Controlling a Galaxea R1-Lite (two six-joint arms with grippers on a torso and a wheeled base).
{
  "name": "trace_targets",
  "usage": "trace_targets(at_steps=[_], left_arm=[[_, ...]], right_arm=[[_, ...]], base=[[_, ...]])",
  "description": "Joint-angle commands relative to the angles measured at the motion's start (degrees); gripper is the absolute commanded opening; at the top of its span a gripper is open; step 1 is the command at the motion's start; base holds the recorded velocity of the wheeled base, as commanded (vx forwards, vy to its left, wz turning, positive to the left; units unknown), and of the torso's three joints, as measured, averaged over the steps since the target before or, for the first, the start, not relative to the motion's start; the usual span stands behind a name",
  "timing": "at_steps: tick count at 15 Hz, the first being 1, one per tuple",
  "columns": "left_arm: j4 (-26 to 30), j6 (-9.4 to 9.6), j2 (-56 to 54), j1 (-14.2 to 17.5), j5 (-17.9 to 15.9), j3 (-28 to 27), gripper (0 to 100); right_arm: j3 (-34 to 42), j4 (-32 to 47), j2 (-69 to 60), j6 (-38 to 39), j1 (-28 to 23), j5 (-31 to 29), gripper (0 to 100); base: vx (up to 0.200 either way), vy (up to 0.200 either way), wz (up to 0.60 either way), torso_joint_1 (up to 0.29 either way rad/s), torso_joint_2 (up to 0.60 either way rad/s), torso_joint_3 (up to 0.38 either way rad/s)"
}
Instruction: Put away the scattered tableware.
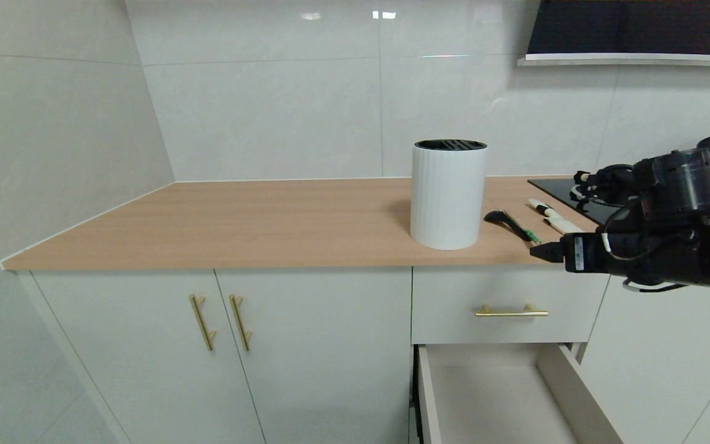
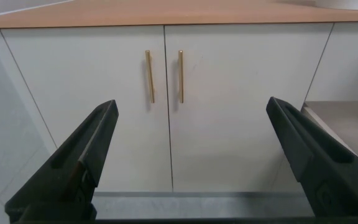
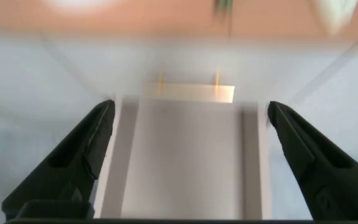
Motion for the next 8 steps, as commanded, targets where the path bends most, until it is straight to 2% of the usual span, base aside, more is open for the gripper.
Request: trace_targets(at_steps=[1,4,8], left_arm=[[-0.07,-0.02,0.00,0.01,0.08,0.00,100],[-0.07,-0.02,0.00,0.01,0.08,0.00,100],[0.02,-0.02,0.00,0.01,-0.01,0.00,100]], right_arm=[[-8.15,1.32,7.88,-0.68,-2.10,0.18,100],[-18.96,8.97,13.86,-0.60,-3.59,1.06,100],[-22.66,10.11,18.52,-0.33,-4.47,2.29,100]], base=[[0.000,0.000,0.00,0.000,0.00,0.000],[0.000,0.000,0.00,0.000,0.00,0.000],[0.000,0.000,0.00,0.000,0.00,0.000]])
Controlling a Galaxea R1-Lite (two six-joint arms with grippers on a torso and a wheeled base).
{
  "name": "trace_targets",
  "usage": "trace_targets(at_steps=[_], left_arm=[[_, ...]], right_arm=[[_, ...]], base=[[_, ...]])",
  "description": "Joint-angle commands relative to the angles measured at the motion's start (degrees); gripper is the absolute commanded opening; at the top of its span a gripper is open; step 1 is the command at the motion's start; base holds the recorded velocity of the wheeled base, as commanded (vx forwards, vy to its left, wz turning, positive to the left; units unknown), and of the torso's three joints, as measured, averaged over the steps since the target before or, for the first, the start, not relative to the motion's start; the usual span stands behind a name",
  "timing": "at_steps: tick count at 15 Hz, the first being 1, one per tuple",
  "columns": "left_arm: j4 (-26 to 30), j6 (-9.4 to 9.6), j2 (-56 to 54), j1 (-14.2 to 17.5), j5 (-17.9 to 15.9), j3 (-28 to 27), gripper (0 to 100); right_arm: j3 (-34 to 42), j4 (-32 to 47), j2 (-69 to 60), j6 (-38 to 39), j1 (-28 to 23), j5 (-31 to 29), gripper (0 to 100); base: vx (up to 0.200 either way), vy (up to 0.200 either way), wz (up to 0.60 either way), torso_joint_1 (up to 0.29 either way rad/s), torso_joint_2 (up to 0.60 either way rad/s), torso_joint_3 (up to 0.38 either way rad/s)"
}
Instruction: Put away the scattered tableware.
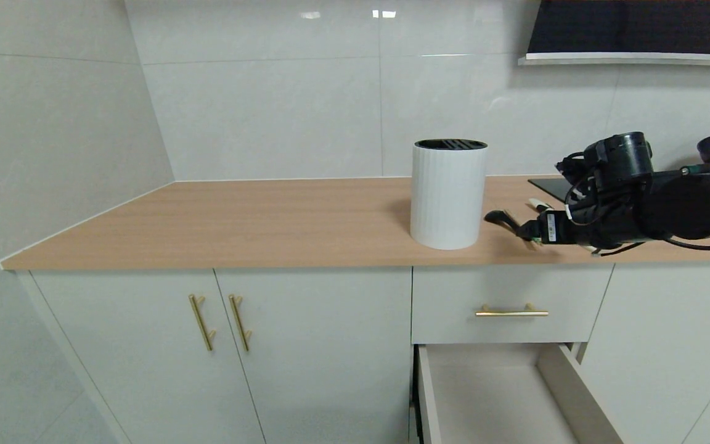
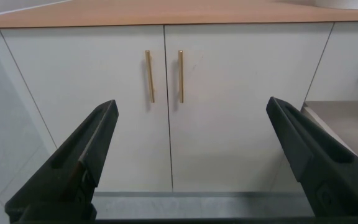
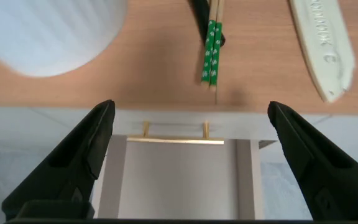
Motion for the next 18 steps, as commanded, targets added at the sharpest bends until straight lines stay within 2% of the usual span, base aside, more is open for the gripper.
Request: trace_targets(at_steps=[1,7,13,14,18], left_arm=[[0.01,-0.02,0.00,0.01,0.07,0.00,100],[0.01,-0.02,0.00,0.01,-0.02,0.00,100],[0.01,-0.02,0.00,0.01,0.07,0.00,100],[0.01,-0.02,0.00,0.01,0.07,0.00,100],[-0.08,-0.02,0.00,0.01,-0.02,0.00,100]], right_arm=[[-3.08,-0.43,5.13,0.14,-0.94,0.47,100],[-4.48,-5.70,9.96,0.14,-1.47,0.21,100],[-5.10,-5.70,11.02,0.23,-1.82,0.03,100],[-5.10,-5.70,11.10,0.23,-1.82,0.03,0],[-5.01,-5.70,11.37,0.14,-1.91,-0.06,0]], base=[[0.000,0.000,0.00,0.000,0.00,0.000],[0.000,0.000,0.00,0.000,0.00,0.000],[0.000,0.000,0.00,0.000,0.00,0.000],[0.000,0.000,0.00,0.000,0.00,0.000],[0.000,0.000,0.00,0.000,0.00,0.000]])
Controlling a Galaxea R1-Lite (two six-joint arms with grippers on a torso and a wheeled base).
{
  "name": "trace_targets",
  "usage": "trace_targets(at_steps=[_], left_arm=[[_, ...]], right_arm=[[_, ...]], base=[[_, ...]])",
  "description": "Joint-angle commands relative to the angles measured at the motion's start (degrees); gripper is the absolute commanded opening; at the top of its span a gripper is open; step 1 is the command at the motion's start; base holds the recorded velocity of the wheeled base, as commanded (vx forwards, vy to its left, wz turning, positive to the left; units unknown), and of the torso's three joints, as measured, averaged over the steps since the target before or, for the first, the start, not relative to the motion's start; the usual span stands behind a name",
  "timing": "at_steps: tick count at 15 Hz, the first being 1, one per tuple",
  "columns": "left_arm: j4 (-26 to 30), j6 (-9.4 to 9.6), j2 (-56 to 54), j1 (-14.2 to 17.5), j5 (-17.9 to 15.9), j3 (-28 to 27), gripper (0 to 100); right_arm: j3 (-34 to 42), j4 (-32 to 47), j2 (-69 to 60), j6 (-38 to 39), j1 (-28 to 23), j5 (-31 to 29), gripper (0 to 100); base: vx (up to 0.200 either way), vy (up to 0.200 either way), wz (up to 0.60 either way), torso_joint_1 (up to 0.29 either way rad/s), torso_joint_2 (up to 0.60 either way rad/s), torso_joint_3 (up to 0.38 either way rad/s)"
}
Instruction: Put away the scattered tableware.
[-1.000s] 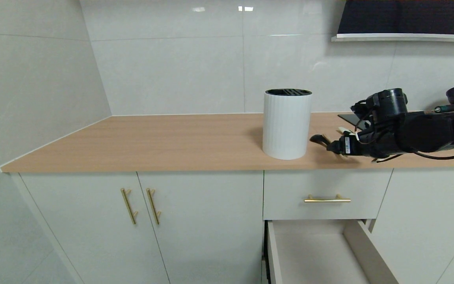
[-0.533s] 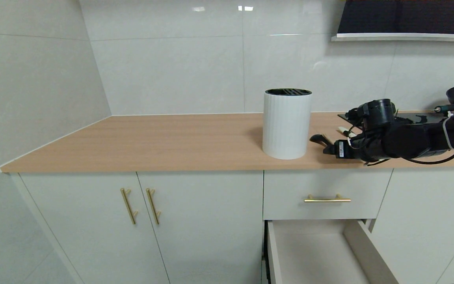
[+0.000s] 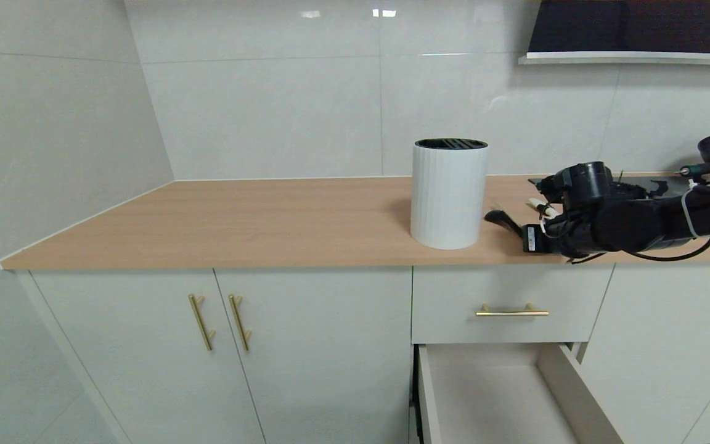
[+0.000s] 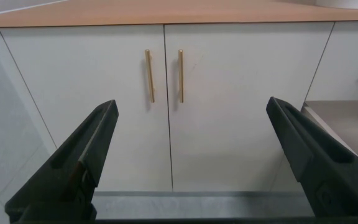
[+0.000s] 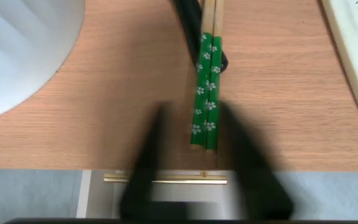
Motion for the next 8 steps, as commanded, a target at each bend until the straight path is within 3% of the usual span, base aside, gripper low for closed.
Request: trace_targets(at_steps=[1,8], left_arm=[[0.01,-0.04,0.00,0.01,-0.01,0.00,100],[0.01,-0.04,0.00,0.01,0.08,0.00,100]], right_arm=[[0.00,-0.04,-0.46,0.01,-0.63,0.01,0],[1.58,0.32,-4.24,0.19,-1.07,-0.08,0]], base=[[0.000,0.000,0.00,0.000,0.00,0.000],[0.000,0.000,0.00,0.000,0.00,0.000]])
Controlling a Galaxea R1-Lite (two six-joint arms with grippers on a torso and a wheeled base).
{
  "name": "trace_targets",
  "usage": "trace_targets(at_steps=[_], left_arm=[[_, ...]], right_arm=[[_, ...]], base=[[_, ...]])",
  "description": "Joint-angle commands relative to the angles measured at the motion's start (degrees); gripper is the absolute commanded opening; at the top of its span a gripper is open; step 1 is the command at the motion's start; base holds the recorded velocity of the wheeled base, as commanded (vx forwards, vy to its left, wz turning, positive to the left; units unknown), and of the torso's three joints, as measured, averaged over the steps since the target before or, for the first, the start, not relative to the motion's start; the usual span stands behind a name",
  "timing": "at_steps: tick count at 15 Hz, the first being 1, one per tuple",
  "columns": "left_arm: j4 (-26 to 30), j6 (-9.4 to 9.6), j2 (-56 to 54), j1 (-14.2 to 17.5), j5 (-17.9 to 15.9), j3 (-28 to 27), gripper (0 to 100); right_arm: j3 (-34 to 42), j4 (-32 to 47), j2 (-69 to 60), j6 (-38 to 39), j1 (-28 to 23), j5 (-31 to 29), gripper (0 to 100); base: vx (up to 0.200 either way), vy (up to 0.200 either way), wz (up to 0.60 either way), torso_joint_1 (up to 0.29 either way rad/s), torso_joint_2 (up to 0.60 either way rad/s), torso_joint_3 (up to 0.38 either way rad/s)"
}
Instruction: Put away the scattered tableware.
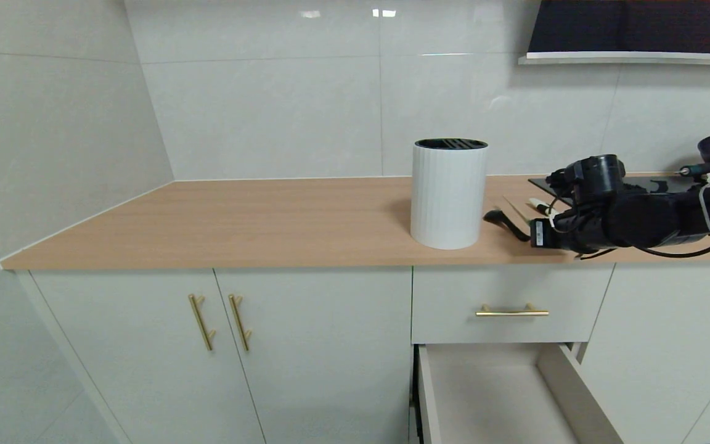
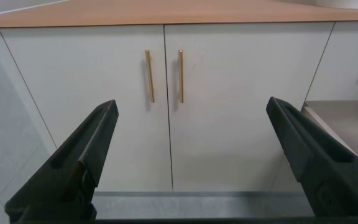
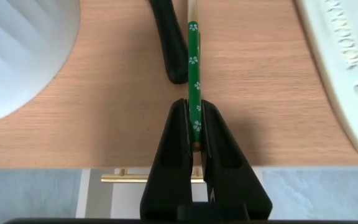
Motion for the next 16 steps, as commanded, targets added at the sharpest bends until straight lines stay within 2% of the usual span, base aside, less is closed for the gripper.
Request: trace_targets(at_steps=[1,6,8,10,12,16], left_arm=[[0.01,-0.02,0.00,-0.01,0.07,0.02,100],[0.01,-0.02,0.00,-0.01,0.07,0.02,100],[0.01,-0.02,0.00,-0.01,0.07,0.02,100],[0.01,-0.02,0.00,-0.01,0.07,0.02,100],[0.01,-0.02,0.00,-0.01,0.07,0.02,100],[-0.08,-0.02,0.00,-0.01,0.07,0.02,100]], right_arm=[[2.52,-0.01,-4.32,0.25,-0.46,0.09,0],[17.73,0.16,-22.34,2.36,-0.02,1.41,0],[24.05,5.88,-31.30,2.36,2.97,1.76,0],[27.04,12.03,-37.72,2.45,4.20,5.45,0],[30.38,13.08,-43.08,2.27,5.52,10.64,0],[36.45,13.61,-46.33,2.01,12.99,10.73,0]], base=[[0.000,0.000,0.00,0.000,0.00,0.000],[0.000,0.000,0.00,0.000,0.00,0.000],[0.000,0.000,0.00,0.000,0.00,0.000],[0.000,0.000,0.00,0.000,0.00,0.000],[0.000,0.000,0.00,0.000,0.00,0.000],[0.000,0.000,0.00,0.000,0.00,0.000]])
